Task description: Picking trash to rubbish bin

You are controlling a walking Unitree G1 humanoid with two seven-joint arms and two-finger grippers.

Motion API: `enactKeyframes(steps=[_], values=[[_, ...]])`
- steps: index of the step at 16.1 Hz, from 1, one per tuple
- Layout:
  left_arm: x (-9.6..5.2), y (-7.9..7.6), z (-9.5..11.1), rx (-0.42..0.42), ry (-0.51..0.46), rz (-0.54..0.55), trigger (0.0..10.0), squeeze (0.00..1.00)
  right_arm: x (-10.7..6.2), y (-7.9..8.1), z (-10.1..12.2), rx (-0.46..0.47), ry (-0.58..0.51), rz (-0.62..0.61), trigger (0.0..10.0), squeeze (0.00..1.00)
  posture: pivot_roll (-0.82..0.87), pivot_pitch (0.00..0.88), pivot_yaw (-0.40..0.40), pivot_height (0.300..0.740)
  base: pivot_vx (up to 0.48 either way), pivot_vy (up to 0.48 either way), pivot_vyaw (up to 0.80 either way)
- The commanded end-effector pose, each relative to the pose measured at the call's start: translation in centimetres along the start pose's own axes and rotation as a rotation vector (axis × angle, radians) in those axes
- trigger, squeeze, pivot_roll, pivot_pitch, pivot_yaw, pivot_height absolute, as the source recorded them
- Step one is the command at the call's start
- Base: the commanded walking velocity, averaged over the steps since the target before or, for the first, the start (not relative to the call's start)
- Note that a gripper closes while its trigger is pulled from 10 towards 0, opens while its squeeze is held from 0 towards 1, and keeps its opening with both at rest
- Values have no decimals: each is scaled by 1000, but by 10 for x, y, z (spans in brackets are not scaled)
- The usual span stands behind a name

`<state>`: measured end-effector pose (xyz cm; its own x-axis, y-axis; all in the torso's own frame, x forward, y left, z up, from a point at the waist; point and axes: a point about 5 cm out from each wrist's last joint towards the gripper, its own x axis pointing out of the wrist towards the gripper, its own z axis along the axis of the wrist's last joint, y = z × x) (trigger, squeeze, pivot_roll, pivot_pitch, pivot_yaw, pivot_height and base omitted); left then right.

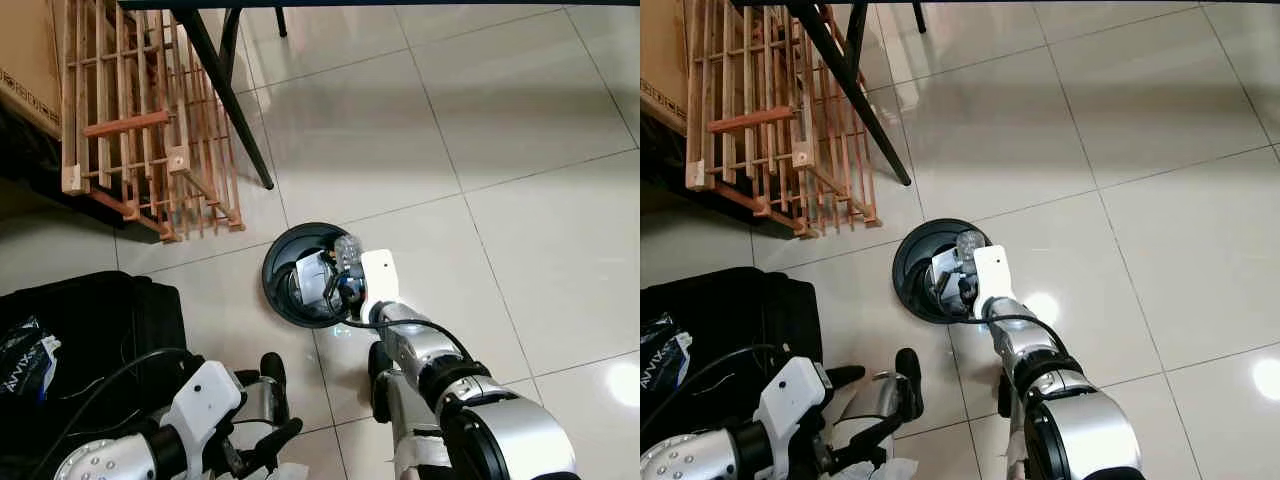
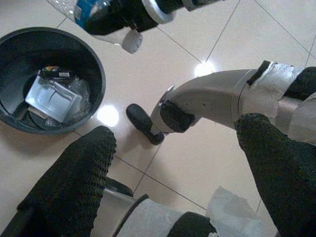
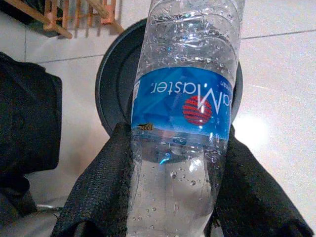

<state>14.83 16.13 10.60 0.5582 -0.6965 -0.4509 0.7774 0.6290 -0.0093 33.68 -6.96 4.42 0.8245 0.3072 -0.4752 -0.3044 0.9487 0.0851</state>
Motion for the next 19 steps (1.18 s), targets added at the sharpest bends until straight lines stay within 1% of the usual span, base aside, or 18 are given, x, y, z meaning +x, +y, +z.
enactKeyframes(steps=[1,4,7,12,19], values=[[-4,-7,-6,-22,32,-12,10000,0,-1,8,-13,31,33,24,10000,1000,278,564,95,740,0,0,0],[-6,-8,-6,-25,38,-8,10000,0,0,7,-10,19,19,2,10000,1000,281,575,94,740,0,0,0],[-9,-9,-8,-30,48,-8,10000,0,0,6,-9,32,12,-6,10000,1000,282,585,96,740,0,0,0],[-8,-11,-9,-33,55,-13,10000,0,-3,1,-18,32,27,-12,10000,1000,274,595,96,740,0,0,0],[-7,-12,-12,-34,66,-18,10000,0,-4,-2,-23,30,36,-14,10000,1000,267,599,91,740,0,0,0]])
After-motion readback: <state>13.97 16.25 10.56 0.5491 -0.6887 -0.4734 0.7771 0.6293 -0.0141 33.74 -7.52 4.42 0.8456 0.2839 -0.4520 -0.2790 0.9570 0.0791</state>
